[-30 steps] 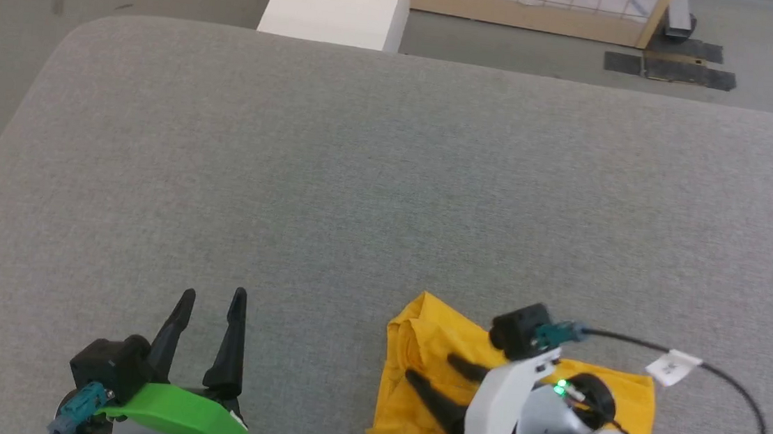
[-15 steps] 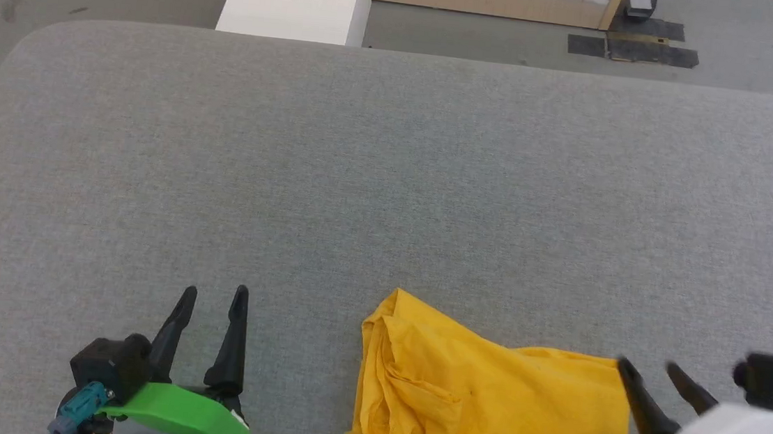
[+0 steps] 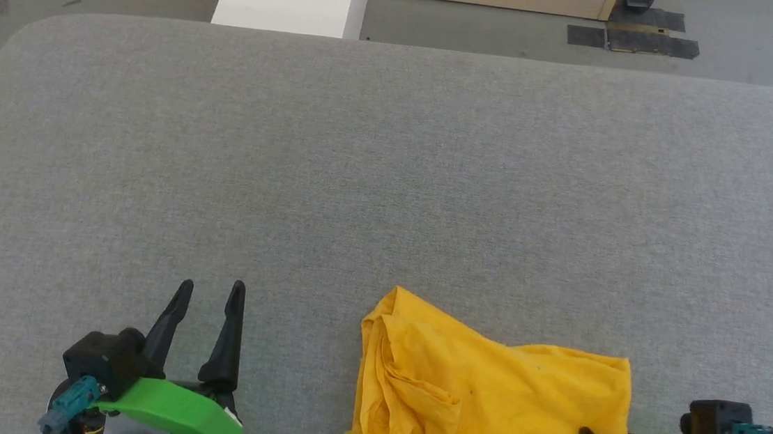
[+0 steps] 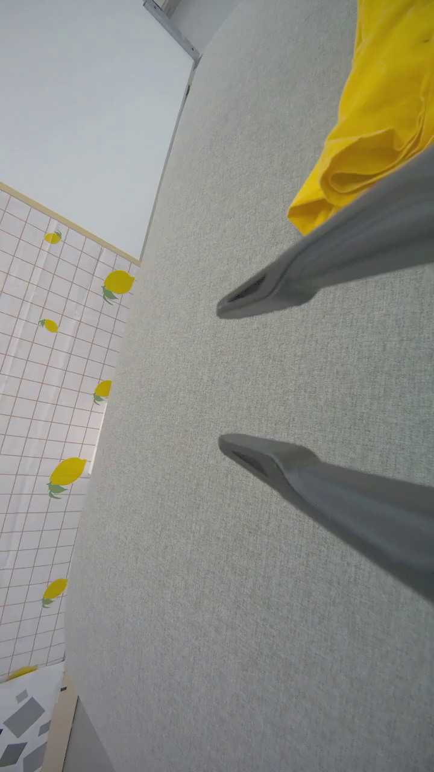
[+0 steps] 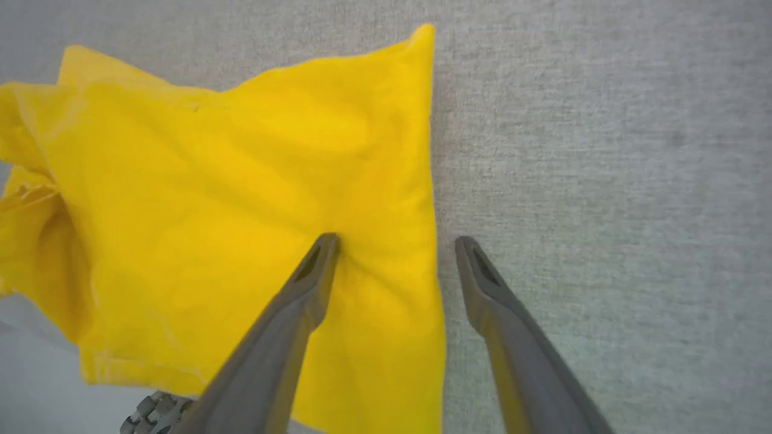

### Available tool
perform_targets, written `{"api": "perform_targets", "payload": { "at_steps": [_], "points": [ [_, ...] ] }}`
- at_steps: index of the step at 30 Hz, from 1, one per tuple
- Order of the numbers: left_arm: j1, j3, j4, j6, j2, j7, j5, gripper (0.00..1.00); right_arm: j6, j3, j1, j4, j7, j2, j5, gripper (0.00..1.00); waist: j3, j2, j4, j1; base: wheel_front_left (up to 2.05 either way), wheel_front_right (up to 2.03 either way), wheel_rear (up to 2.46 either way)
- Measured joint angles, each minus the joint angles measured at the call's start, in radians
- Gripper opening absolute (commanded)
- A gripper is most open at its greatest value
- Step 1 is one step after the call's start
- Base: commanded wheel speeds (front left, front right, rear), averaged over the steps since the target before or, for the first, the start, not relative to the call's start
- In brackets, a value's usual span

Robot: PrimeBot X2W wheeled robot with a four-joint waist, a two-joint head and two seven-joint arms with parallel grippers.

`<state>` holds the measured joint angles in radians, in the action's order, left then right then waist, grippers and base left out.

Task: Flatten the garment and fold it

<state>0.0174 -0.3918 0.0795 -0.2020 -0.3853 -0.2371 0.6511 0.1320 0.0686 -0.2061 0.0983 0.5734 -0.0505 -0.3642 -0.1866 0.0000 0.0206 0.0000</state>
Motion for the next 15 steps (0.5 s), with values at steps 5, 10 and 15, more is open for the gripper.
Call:
{"api": "perform_targets", "payload": {
  "at_steps": [5,10,15],
  "points": [
    [-0.005,-0.005,0.001,0.0,-0.002,0.007,0.0,1.0,0.0,-0.026,0.039,-0.078,-0.016,-0.001,0.002,0.0,0.008,0.0,0.008,0.0,0.0,0.0,0.0],
    [-0.009,-0.008,0.002,0.0,-0.002,0.007,0.0,1.0,0.0,-0.048,0.065,-0.117,-0.045,-0.001,-0.016,0.0,0.021,0.0,0.006,0.0,0.0,0.0,0.0],
    [-0.009,-0.007,0.009,-0.001,-0.002,0.007,0.0,1.0,0.0,-0.054,0.096,-0.128,-0.074,0.0,-0.015,0.0,0.025,0.0,-0.013,0.0,0.0,0.0,0.0]
  ]
}}
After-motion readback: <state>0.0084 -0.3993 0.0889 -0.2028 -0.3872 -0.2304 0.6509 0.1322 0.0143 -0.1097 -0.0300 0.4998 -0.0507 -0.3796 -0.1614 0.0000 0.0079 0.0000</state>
